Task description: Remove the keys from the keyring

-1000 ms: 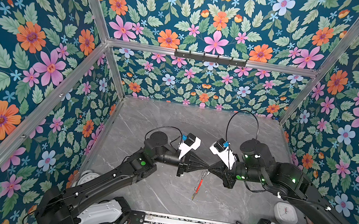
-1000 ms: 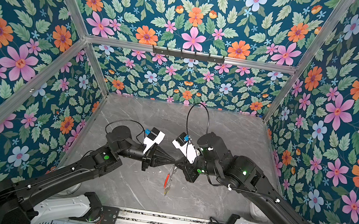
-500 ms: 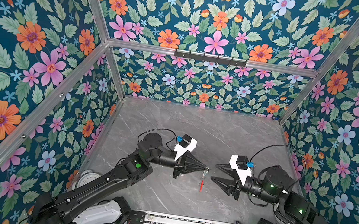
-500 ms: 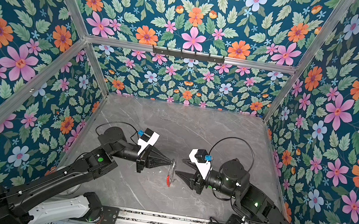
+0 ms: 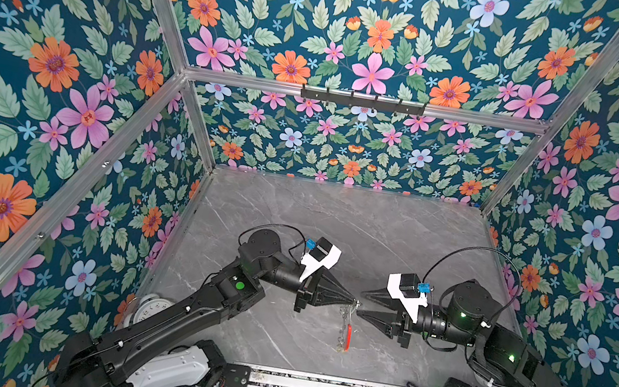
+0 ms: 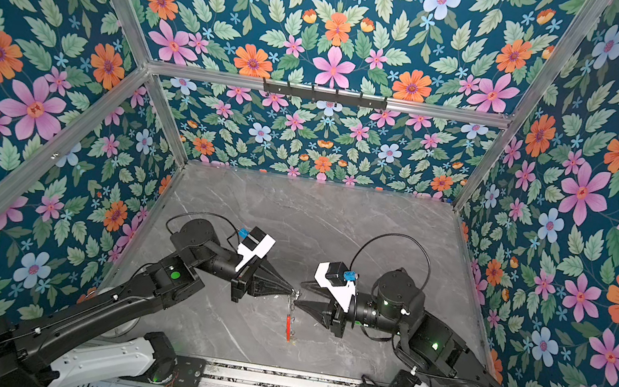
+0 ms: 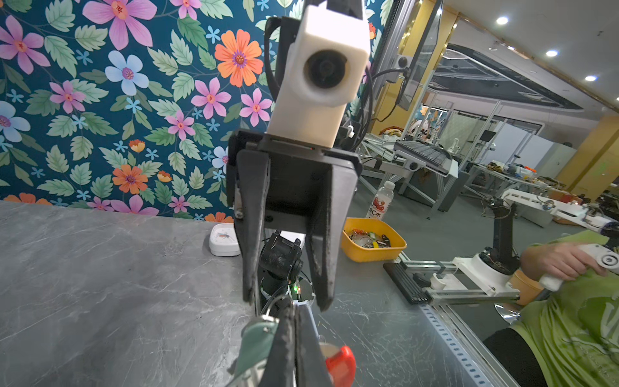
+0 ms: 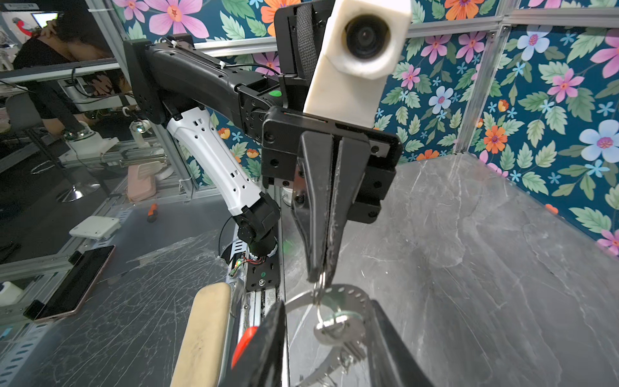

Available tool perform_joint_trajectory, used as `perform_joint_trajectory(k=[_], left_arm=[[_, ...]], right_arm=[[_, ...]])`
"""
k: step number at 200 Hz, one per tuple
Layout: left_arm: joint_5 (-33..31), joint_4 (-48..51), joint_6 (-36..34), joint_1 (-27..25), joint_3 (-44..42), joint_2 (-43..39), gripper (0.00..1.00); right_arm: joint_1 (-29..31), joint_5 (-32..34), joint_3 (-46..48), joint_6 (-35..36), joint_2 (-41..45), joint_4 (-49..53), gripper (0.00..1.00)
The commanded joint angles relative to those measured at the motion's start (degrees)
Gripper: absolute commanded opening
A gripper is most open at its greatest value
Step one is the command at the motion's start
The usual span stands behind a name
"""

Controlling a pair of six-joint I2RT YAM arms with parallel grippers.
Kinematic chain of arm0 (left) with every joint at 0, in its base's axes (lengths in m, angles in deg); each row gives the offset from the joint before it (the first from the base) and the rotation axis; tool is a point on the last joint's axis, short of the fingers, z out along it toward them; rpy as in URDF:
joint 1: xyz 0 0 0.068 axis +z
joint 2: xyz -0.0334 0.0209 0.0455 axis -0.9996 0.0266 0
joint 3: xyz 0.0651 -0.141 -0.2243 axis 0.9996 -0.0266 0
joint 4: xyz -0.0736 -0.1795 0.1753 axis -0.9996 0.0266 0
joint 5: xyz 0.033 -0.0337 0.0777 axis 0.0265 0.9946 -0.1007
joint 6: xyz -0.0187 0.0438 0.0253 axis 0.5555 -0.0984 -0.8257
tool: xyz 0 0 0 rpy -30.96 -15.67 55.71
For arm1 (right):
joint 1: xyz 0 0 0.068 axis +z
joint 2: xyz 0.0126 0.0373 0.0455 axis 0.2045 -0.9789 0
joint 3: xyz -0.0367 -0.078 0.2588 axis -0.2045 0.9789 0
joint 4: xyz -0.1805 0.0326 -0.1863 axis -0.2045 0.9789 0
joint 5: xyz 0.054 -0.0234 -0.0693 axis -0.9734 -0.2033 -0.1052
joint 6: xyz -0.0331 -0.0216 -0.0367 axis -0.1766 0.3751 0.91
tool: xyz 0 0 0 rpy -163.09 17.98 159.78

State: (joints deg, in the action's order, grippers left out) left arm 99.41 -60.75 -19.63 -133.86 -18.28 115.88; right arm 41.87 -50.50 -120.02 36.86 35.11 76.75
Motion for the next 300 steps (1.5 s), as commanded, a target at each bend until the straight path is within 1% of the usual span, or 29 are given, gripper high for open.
perform_joint_trajectory(k=[1, 13, 42, 67, 102, 124, 174, 191, 229, 247, 260, 271, 283, 300], left_arm=[[0.9, -3.4, 0.8, 0.0, -0.1, -0.1, 0.00], [0.9, -3.6, 0.9, 0.0, -0.1, -0.2, 0.00], [1.0, -4.9, 1.9, 0.0, -0.4, 0.1, 0.00], [1.1, -5.3, 2.4, 0.0, -0.4, 0.3, 0.00], [0.8, -6.2, 3.1, 0.0, -0.7, 0.4, 0.00], [-0.1, -8.9, 4.6, 0.0, -1.5, 0.2, 0.00], [-0.8, -23.0, 12.9, 0.0, -4.9, -0.2, 0.00], [-0.5, -29.5, 16.8, 0.0, -6.2, 0.0, 0.00], [1.0, -42.4, 24.8, 0.0, -7.8, 2.3, 0.00], [1.5, -46.1, 27.0, 0.0, -7.9, 3.7, 0.00], [1.0, -45.4, 26.8, 0.1, -7.9, 3.9, 0.00], [0.2, -42.6, 24.8, 0.1, -7.9, 3.4, 0.00], [-1.0, -37.9, 21.0, 0.2, -7.8, 2.5, 0.00], [-3.8, -28.3, 14.2, 0.2, -7.2, 0.4, 0.00]], right_arm=[[0.0, -1.7, -0.4, 0.7, -0.3, 0.8, 0.34], [0.0, -1.7, -0.5, 0.8, -0.4, 1.2, 0.31], [0.0, -1.1, -0.5, 1.1, -0.5, 1.2, 0.20], [0.0, -1.1, -0.7, 1.0, -0.6, 1.3, 0.13], [0.0, -1.1, -1.0, 1.1, -0.9, 1.6, 0.00], [0.0, -1.4, -1.4, 1.3, -1.2, 2.4, 0.00], [0.0, -0.5, 0.3, 1.1, -1.2, 3.5, 0.00], [0.0, 0.4, 1.7, 0.4, -0.7, 2.6, 0.00], [0.0, 1.0, 3.6, -1.0, -0.6, 0.0, 0.00], [0.0, 1.1, 3.8, -1.5, -0.6, -0.7, 0.00], [-0.1, 1.8, 3.8, -1.6, -0.3, -0.9, 0.00], [0.0, 3.6, 3.8, -1.9, 0.0, -0.9, 0.00], [0.0, 6.1, 3.9, -2.7, 0.3, -0.9, 0.00], [-0.1, 11.1, 4.5, -3.6, 1.1, -1.2, 0.00]])
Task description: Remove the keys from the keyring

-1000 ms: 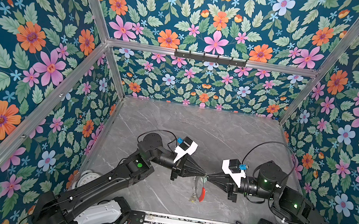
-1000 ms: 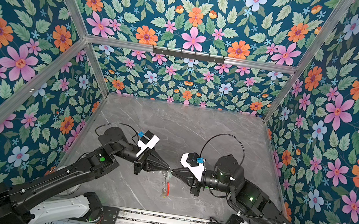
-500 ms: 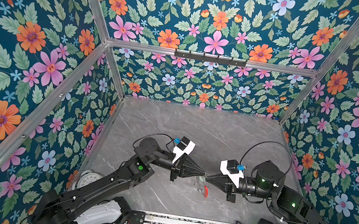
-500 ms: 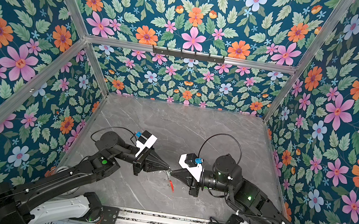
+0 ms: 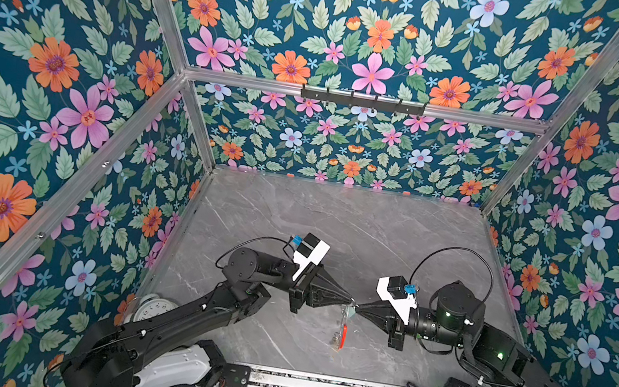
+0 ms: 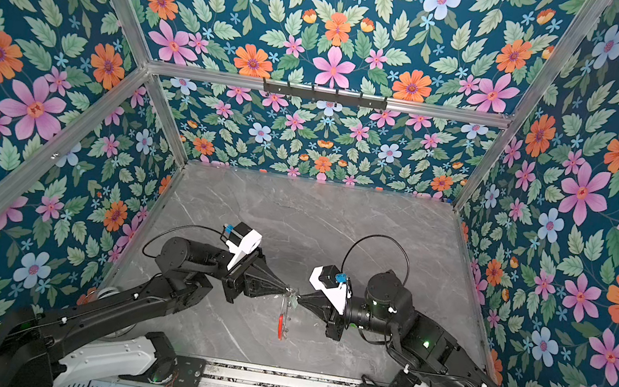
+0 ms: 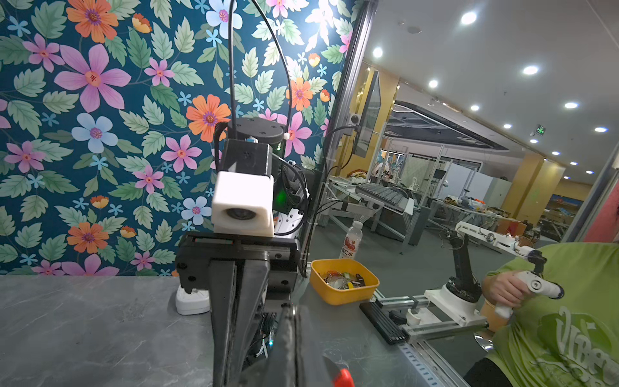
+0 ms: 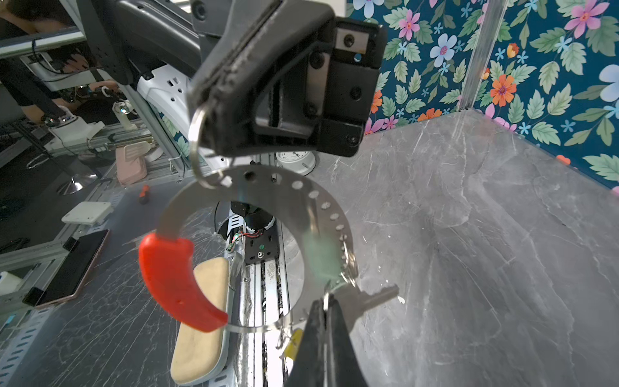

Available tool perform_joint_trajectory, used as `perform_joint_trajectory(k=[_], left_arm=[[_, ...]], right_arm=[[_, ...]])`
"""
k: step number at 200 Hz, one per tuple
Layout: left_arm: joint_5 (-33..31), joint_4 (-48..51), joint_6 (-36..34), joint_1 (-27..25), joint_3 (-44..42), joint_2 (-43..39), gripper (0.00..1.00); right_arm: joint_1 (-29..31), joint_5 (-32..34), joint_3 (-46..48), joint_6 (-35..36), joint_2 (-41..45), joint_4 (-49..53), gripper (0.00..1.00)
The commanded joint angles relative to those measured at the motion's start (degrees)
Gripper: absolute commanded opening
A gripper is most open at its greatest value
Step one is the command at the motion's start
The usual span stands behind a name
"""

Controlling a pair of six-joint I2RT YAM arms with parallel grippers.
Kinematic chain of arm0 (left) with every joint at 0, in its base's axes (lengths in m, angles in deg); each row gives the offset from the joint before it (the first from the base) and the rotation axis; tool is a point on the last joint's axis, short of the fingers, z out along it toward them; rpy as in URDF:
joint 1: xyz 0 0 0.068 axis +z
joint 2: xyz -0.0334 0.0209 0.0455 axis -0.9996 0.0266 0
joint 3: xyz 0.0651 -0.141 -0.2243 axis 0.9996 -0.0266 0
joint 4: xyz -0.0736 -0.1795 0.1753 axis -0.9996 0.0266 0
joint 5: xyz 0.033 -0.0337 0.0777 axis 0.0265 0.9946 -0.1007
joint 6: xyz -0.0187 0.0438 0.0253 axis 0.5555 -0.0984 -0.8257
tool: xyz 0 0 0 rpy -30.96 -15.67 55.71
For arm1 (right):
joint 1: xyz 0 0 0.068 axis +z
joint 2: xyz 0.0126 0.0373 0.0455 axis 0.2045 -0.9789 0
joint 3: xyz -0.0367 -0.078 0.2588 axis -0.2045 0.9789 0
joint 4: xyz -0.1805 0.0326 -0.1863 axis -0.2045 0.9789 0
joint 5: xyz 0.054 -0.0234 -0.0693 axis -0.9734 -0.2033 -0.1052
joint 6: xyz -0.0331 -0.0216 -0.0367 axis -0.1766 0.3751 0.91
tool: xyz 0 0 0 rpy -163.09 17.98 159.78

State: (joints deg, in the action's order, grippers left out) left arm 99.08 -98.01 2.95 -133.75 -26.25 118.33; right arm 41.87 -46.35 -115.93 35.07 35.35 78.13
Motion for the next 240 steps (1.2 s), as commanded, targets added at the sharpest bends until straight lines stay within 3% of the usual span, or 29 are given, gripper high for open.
perform_joint_trajectory(k=[1, 17, 60, 100, 143, 240], left_arm=[[-3.6, 9.5, -8.7, 0.1, 0.8, -2.1, 0.00], [-7.3, 17.6, -14.4, 0.0, 1.4, -4.2, 0.00], [-17.0, 30.6, -22.3, 0.1, 1.2, -7.3, 0.00], [-19.7, 30.7, -23.3, 0.1, -0.7, -8.9, 0.00], [-22.2, 28.8, -23.1, 0.0, -2.1, -9.9, 0.00], [-23.2, 25.7, -22.0, 0.1, -4.0, -9.4, 0.00]], right_arm=[[-0.1, 7.2, 0.4, -1.8, 0.9, -2.6, 0.00], [-1.5, 9.9, 0.6, -2.8, 1.0, -2.1, 0.00], [-12.4, 5.7, 5.0, -10.6, 3.0, -6.0, 0.00], [-15.0, 7.3, 9.0, -15.2, -0.6, -7.4, 0.00], [-20.1, 3.3, 19.1, -24.1, -7.2, -19.7, 0.00], [-20.7, 4.1, 24.9, -29.4, -28.7, -34.1, 0.00]])
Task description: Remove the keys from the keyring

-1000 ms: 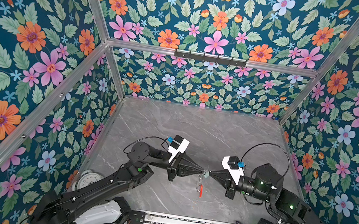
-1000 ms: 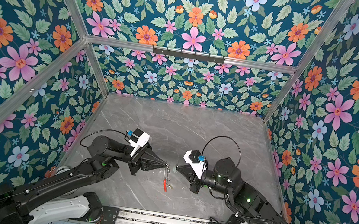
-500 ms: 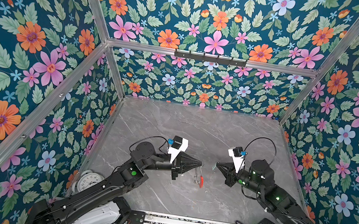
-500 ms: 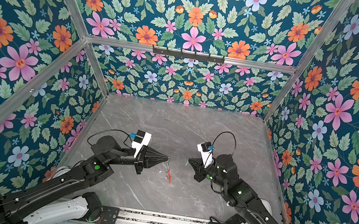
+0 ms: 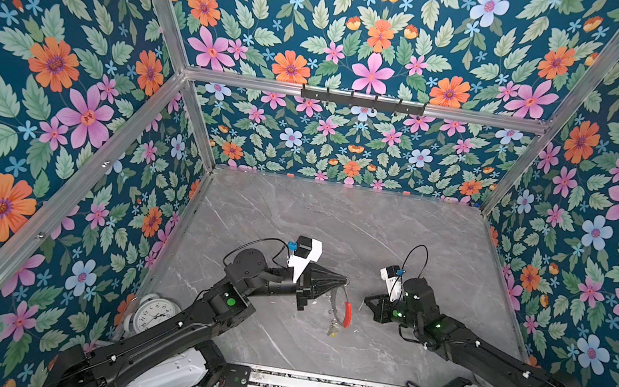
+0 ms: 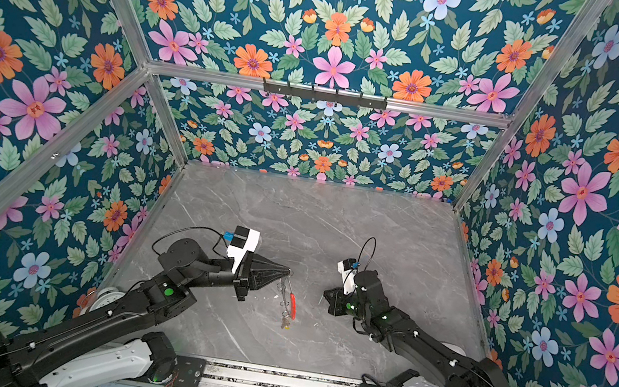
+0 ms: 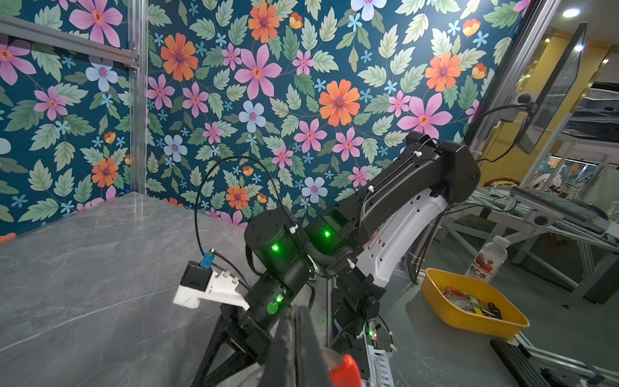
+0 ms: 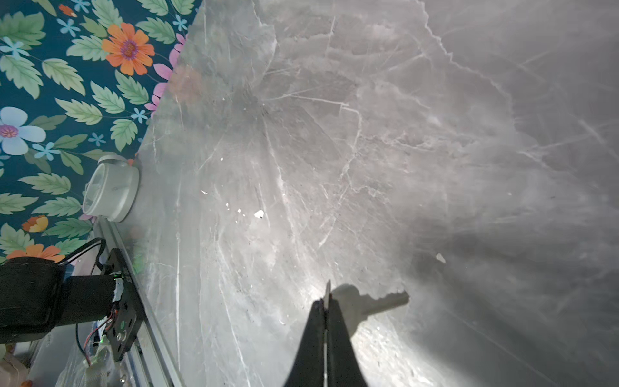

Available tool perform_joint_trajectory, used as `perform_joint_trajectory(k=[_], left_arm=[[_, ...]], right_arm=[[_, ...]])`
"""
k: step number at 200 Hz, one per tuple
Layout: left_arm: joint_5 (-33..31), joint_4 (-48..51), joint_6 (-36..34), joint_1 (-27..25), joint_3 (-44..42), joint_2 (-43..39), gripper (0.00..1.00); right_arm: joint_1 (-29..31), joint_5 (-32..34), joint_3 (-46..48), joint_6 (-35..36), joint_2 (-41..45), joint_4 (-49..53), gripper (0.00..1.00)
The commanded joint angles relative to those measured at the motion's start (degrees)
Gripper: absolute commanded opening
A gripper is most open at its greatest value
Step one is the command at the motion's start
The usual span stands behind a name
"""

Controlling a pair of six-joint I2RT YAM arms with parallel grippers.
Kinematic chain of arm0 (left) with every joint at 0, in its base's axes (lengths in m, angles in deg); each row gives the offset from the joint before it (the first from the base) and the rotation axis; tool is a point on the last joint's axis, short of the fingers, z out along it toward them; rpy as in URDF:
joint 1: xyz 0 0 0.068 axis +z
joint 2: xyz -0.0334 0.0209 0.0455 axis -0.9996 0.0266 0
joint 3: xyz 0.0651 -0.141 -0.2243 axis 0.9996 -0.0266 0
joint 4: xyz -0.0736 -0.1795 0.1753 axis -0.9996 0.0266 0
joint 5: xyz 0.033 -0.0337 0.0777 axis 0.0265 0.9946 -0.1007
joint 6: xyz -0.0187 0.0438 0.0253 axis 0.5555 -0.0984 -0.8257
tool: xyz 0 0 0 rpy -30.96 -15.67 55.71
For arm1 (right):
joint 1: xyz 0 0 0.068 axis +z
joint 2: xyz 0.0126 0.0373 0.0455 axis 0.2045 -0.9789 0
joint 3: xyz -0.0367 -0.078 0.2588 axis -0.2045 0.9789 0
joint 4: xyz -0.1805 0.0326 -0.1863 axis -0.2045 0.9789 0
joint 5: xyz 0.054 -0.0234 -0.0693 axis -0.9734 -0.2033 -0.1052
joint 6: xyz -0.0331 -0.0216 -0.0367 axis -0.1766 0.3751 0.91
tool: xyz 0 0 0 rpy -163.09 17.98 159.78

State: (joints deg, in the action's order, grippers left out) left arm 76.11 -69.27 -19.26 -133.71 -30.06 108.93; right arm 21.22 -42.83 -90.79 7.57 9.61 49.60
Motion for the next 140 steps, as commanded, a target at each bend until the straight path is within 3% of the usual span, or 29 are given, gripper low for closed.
perform_joint_trajectory(k=[1, 24, 77, 98, 140], left_arm=[[-0.2, -3.1, 0.3, 0.0, -0.2, 0.0, 0.00], [-0.3, -3.1, 0.3, 0.1, -0.5, 0.0, 0.00], [-0.7, -2.8, 0.3, 0.0, -1.2, -0.3, 0.00], [-0.6, -2.4, 0.2, 0.0, -1.0, -0.3, 0.00], [-1.2, -1.6, 0.0, 0.0, -1.1, -0.8, 0.00]], right_arm=[[-0.1, 0.6, -0.3, -2.0, -3.2, -5.6, 0.00], [-0.1, 2.3, -0.9, -2.9, -6.2, -5.3, 0.00], [-0.2, 4.2, -2.3, -4.7, -8.9, -3.6, 0.49], [-0.2, 4.7, -2.4, -4.6, -6.5, -2.3, 0.60], [-0.2, 5.3, -4.9, -2.9, 3.9, 5.3, 0.72]])
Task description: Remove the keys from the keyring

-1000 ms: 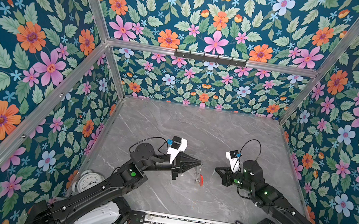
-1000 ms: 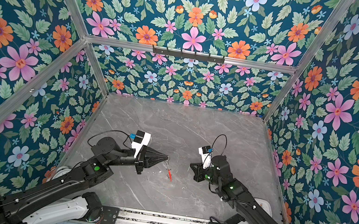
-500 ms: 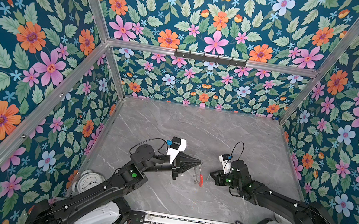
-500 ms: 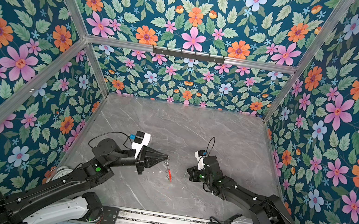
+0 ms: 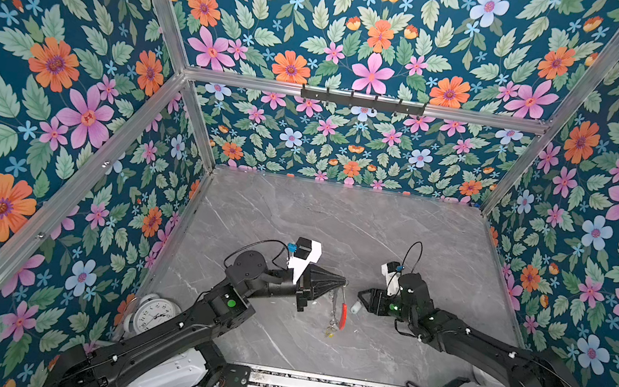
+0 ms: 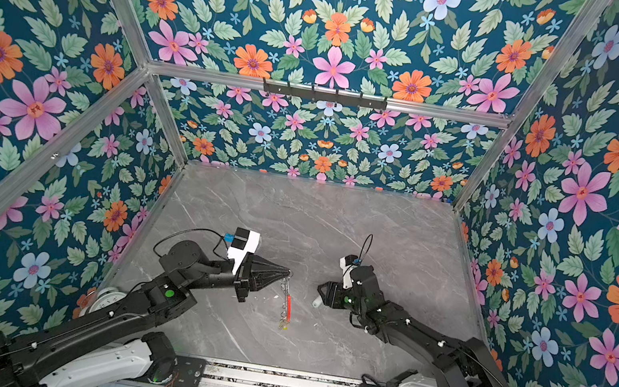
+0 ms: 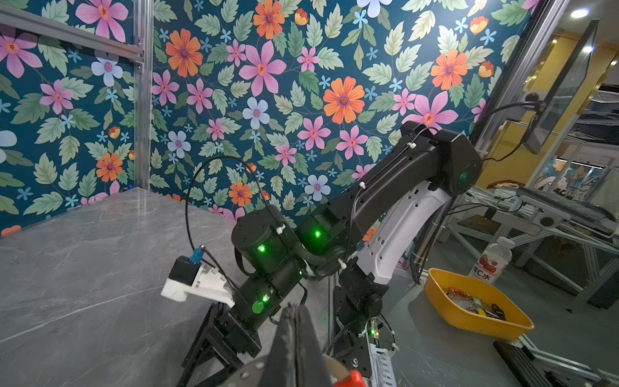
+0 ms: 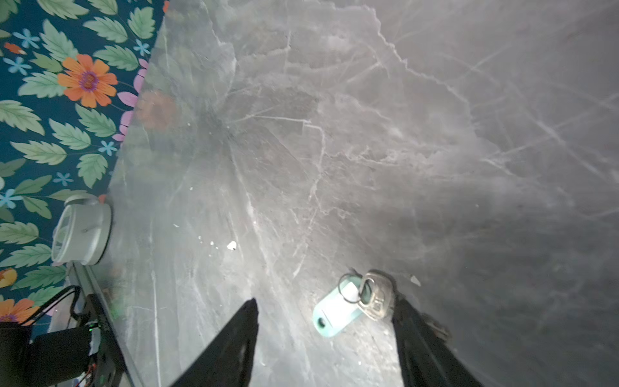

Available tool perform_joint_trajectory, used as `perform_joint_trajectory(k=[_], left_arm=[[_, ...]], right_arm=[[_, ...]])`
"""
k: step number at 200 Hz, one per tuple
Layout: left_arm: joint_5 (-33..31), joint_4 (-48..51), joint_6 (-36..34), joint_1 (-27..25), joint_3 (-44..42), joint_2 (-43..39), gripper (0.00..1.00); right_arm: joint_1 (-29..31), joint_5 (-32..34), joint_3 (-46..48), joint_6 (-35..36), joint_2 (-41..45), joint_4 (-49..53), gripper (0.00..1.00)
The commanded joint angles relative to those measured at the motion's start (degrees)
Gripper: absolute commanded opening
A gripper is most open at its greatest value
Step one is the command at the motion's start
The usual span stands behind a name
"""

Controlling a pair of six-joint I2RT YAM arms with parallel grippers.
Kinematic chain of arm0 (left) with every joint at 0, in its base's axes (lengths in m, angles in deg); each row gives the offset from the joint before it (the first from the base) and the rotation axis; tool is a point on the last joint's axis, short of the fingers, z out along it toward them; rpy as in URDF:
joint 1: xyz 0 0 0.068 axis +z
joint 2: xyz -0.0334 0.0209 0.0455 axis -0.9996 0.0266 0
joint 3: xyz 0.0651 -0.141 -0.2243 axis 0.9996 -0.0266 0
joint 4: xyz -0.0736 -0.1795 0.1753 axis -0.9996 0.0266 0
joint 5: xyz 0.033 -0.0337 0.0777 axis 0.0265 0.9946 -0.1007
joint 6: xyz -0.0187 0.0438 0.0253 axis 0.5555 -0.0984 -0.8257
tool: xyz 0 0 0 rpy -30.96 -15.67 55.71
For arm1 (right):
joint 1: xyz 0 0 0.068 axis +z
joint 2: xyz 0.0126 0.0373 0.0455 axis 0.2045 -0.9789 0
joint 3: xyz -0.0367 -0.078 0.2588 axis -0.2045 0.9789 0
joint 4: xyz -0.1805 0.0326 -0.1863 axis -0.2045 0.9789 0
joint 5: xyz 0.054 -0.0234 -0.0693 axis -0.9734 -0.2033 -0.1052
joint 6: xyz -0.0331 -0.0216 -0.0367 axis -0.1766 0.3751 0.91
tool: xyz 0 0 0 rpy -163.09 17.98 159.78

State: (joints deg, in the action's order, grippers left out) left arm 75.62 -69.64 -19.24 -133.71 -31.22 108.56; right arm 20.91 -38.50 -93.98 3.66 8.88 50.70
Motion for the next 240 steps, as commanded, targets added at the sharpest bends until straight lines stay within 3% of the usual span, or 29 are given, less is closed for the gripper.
perform_joint_trajectory(k=[1, 51, 74, 99, 118, 174, 240], left_arm=[[-0.8, -1.2, 0.0, 0.0, 0.1, -0.5, 0.00], [-2.6, -0.6, -0.2, 0.1, 0.8, -0.2, 0.00], [-4.9, 0.9, -0.3, 0.0, 1.8, 0.6, 0.00], [-8.4, 2.5, -0.6, 0.0, 2.7, 1.3, 0.00], [-9.9, 2.5, -0.8, 0.0, 2.8, 1.5, 0.00], [-11.7, 1.7, -0.4, 0.0, 2.8, 0.7, 0.00], [-13.7, -2.2, 2.3, 0.0, 1.7, 1.0, 0.00]], right_arm=[[0.1, 1.0, -1.8, 1.1, 4.9, 4.5, 0.72], [0.9, -2.9, -10.0, 3.5, 18.3, 12.9, 0.73], [6.7, -1.7, -15.1, 7.4, 21.7, 14.6, 0.72], [16.0, 2.5, -17.8, 12.8, 23.4, 12.2, 0.72], [20.3, 2.1, -17.9, 14.8, 23.6, 8.2, 0.72], [21.7, 0.0, -16.4, 14.3, 20.5, 3.4, 0.72], [29.1, 16.8, -20.5, 18.4, 12.6, 5.8, 0.73]])
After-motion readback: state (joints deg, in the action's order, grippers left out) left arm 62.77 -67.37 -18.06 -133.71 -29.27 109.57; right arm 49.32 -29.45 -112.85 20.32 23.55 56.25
